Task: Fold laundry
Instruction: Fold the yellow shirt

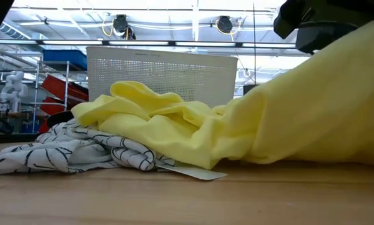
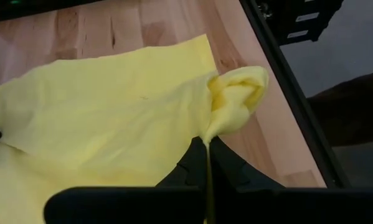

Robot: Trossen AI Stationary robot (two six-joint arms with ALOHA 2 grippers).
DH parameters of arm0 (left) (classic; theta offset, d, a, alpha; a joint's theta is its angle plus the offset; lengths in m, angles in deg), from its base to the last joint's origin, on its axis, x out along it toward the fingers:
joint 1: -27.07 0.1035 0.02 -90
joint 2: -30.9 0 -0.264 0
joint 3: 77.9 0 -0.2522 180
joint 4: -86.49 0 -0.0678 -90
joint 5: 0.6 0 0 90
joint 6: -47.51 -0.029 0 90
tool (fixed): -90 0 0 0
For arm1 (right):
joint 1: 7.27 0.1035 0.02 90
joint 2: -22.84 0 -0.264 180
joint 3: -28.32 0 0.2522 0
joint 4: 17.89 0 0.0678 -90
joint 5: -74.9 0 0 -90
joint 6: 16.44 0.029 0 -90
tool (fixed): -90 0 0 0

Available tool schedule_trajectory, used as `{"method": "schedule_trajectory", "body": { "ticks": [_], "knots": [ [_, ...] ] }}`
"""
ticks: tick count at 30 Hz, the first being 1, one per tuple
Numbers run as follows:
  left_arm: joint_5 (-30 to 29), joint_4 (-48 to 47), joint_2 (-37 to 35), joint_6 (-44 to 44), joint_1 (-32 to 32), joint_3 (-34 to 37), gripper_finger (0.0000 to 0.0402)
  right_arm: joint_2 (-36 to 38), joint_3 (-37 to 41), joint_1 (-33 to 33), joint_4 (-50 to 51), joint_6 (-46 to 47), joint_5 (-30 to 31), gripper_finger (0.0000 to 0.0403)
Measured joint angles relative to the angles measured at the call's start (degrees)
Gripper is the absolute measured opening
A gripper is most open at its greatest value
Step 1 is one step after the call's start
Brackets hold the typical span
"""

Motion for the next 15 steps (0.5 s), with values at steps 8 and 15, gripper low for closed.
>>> {"method": "schedule_trajectory", "body": {
  "ticks": [8,15],
  "knots": [
    [-0.9,-0.1,0.0,-0.1,-0.4,0.0,0.0002,-0.1,-1.9,7.5,-6.3,3.9,2.9,0.0017],
    [-2.5,-0.5,0.1,-1.3,-0.3,-1.7,0.0002,0.7,-12.4,5.9,7.0,-2.9,1.0,0.0006]
  ]
}}
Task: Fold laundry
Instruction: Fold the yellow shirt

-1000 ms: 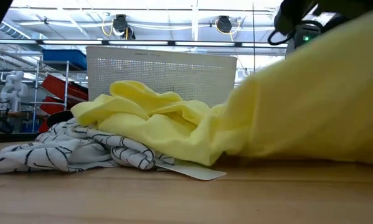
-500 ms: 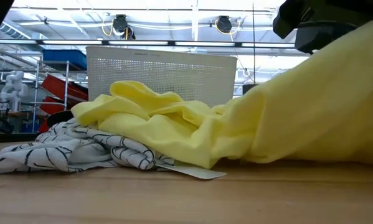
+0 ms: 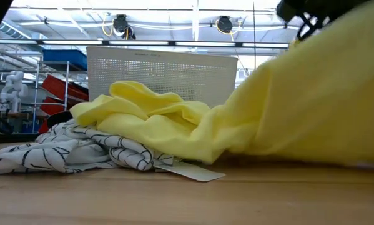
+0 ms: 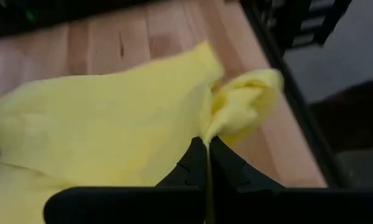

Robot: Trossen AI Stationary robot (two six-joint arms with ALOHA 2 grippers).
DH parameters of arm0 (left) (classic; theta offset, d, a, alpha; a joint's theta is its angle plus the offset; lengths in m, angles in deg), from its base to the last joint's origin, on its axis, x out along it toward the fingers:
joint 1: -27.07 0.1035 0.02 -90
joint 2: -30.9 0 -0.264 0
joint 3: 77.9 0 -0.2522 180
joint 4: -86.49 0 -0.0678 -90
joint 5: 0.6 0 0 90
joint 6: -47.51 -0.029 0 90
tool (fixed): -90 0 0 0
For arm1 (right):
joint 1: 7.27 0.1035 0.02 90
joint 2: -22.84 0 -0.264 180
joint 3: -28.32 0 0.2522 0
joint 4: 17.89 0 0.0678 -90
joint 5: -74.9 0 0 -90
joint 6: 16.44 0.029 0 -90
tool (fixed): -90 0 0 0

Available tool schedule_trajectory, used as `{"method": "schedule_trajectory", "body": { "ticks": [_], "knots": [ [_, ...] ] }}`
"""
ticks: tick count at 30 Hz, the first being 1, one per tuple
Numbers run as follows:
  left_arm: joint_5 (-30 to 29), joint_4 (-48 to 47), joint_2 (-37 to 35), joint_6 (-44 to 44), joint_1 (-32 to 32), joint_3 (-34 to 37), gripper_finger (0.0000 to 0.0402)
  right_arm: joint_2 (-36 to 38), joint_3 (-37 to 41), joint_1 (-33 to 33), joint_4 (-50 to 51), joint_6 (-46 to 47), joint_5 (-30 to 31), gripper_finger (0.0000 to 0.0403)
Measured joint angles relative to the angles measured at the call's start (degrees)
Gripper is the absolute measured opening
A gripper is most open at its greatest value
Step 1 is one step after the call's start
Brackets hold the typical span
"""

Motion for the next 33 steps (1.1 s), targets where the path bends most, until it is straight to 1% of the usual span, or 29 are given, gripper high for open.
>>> {"method": "schedule_trajectory", "body": {
  "ticks": [4,8,10,12,14,17,21,23,26,28,33],
  "knots": [
    [-0.8,0.3,0.0,-0.3,0.3,-2.8,0.0002,2.4,-9.1,-2.5,18.7,-3.6,3.0,0.0004],
    [-4.2,0.4,0.0,-2.8,0.4,-6.9,0.0002,5.7,-18.1,-4.8,38.0,-3.9,6.9,0.0003],
    [-6.1,2.0,-0.1,-4.1,0.7,-8.7,0.0002,7.8,-22.9,-5.5,45.4,-3.3,8.8,0.0003],
    [-6.6,6.9,-0.4,-5.1,1.3,-8.5,0.0002,9.9,-27.6,-6.1,51.2,-2.0,10.4,0.0003],
    [-6.4,11.1,-0.7,-5.7,1.9,-8.5,0.0002,12.2,-31.3,-7.0,52.1,-1.7,10.3,0.0002],
    [-5.5,18.6,-1.1,-4.4,2.6,-8.6,0.0002,15.4,-34.1,-8.4,52.2,-1.3,5.4,0.0002],
    [-1.6,27.7,-1.0,-4.3,3.3,-8.6,0.0002,17.3,-33.6,-9.4,52.2,-1.2,1.9,0.0002],
    [1.6,31.0,-1.1,-4.0,3.8,-8.6,0.0002,17.3,-33.5,-9.4,52.0,-1.0,2.6,0.0002],
    [7.8,31.8,-1.1,-1.6,4.8,-8.7,0.0001,18.1,-33.5,-9.4,52.0,-0.4,5.6,0.0002],
    [11.0,30.0,-1.1,0.1,5.3,-8.7,0.0001,18.3,-33.5,-9.5,52.0,-0.5,5.8,0.0002],
    [11.3,23.8,-1.1,1.8,5.1,-8.5,0.0001,17.5,-33.5,-9.8,51.7,-0.7,4.8,0.0002]
  ]
}}
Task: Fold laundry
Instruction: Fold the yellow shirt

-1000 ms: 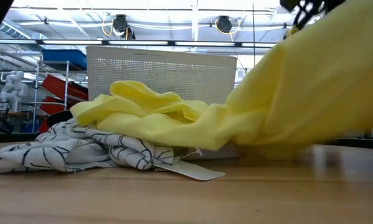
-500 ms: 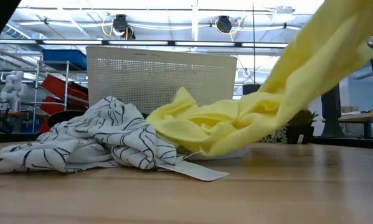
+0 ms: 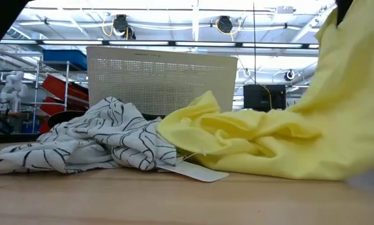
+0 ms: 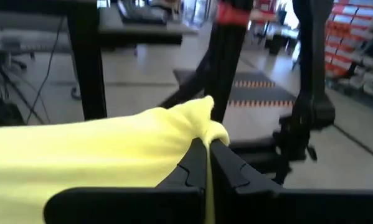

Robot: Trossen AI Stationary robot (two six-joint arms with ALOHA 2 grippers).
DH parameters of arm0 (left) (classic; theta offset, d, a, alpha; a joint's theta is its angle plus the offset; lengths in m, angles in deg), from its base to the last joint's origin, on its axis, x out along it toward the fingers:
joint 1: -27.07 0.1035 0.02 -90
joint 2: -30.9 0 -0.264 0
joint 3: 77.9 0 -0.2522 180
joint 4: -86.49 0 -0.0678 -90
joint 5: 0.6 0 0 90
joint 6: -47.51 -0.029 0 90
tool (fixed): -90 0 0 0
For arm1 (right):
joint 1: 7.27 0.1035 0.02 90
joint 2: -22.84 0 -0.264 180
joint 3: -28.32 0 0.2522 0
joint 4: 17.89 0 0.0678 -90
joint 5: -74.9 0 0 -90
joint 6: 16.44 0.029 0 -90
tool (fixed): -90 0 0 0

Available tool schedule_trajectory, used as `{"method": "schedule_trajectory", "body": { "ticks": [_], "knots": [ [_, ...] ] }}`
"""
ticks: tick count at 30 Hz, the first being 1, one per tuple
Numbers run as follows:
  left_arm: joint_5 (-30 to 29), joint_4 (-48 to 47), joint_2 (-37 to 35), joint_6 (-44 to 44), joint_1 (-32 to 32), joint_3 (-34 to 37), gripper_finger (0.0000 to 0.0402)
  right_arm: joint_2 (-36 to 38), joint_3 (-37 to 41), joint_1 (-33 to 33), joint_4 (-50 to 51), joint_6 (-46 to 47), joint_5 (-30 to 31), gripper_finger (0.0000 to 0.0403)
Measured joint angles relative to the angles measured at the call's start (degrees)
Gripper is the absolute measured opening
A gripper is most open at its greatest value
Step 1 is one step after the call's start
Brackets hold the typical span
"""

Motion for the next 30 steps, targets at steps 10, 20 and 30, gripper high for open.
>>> {"method": "schedule_trajectory", "body": {
  "ticks": [10,20,30],
  "knots": [
    [-16.6,-27.7,-5.9,2.6,-2.9,-0.1,0.0005,-10.8,0.0,-2.9,-13.7,-10.5,0.1,0.0002],
    [-23.6,-64.0,-8.1,18.6,-3.9,0.3,0.0007,-21.4,0.0,-8.5,-36.7,-20.9,-7.1,0.0003],
    [-17.5,-81.8,-8.2,31.4,-4.5,0.3,0.0017,-31.9,0.0,-11.4,-49.3,-25.8,-13.4,0.0018]
  ]
}}
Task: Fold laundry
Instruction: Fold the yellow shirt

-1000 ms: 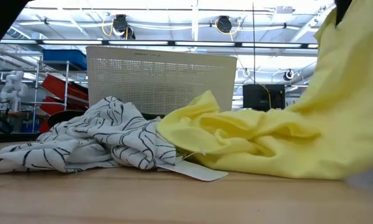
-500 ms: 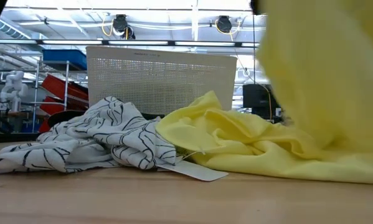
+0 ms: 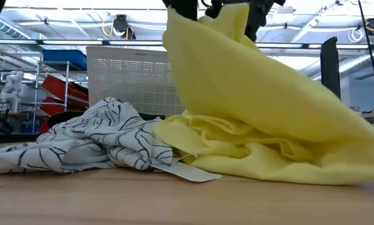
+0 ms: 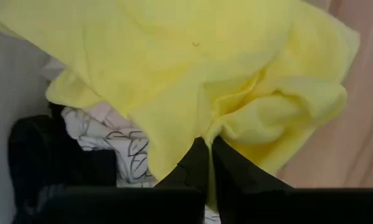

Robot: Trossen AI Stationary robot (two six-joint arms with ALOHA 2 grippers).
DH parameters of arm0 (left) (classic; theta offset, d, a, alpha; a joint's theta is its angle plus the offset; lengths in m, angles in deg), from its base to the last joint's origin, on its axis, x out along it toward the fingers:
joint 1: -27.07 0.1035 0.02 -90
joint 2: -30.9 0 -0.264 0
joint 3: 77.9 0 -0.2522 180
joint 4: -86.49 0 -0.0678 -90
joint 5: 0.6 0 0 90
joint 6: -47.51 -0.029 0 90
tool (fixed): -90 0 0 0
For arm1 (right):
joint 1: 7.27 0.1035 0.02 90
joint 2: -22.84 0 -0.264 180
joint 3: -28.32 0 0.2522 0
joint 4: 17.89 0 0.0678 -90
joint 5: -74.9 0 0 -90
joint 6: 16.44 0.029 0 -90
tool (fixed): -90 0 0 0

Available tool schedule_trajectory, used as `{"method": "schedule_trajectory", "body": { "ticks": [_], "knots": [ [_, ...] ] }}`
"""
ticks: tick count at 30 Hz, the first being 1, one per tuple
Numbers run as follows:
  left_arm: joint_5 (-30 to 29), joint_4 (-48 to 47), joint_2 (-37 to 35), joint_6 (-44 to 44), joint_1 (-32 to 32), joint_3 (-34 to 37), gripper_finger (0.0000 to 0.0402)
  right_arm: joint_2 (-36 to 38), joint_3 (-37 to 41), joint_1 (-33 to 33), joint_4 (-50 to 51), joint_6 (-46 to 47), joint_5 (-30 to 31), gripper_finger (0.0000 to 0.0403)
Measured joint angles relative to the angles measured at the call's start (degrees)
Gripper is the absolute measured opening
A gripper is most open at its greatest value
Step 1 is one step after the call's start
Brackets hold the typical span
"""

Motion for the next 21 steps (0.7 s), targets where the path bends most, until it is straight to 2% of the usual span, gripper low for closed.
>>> {"method": "schedule_trajectory", "body": {
  "ticks": [4,9,12,14,17,21],
  "knots": [
    [2.2,-0.2,0.0,-0.3,-0.1,0.0,0.0062,-1.6,0.0,-0.4,-0.4,-0.9,-0.1,0.0056],
    [3.5,-5.1,0.0,1.2,-0.7,0.0,0.0134,-1.7,0.0,-0.6,-0.5,-1.0,-0.4,0.0131],
    [4.3,-4.7,-0.4,1.4,-1.1,0.0,0.0164,-0.8,0.0,-0.7,-0.3,-2.7,-0.6,0.0177],
    [2.2,-4.7,-1.2,1.1,-2.0,0.0,0.0172,0.6,0.0,-0.7,0.4,-3.7,-0.8,0.0202],
    [-3.8,-4.8,-2.6,-1.1,-4.1,0.0,0.0175,3.3,0.0,-0.8,0.4,-3.9,-1.7,0.0231],
    [-8.9,-4.3,-3.4,-1.4,-5.5,-0.1,0.0175,7.4,0.0,-0.8,3.4,-3.6,-1.8,0.0247]
  ]
}}
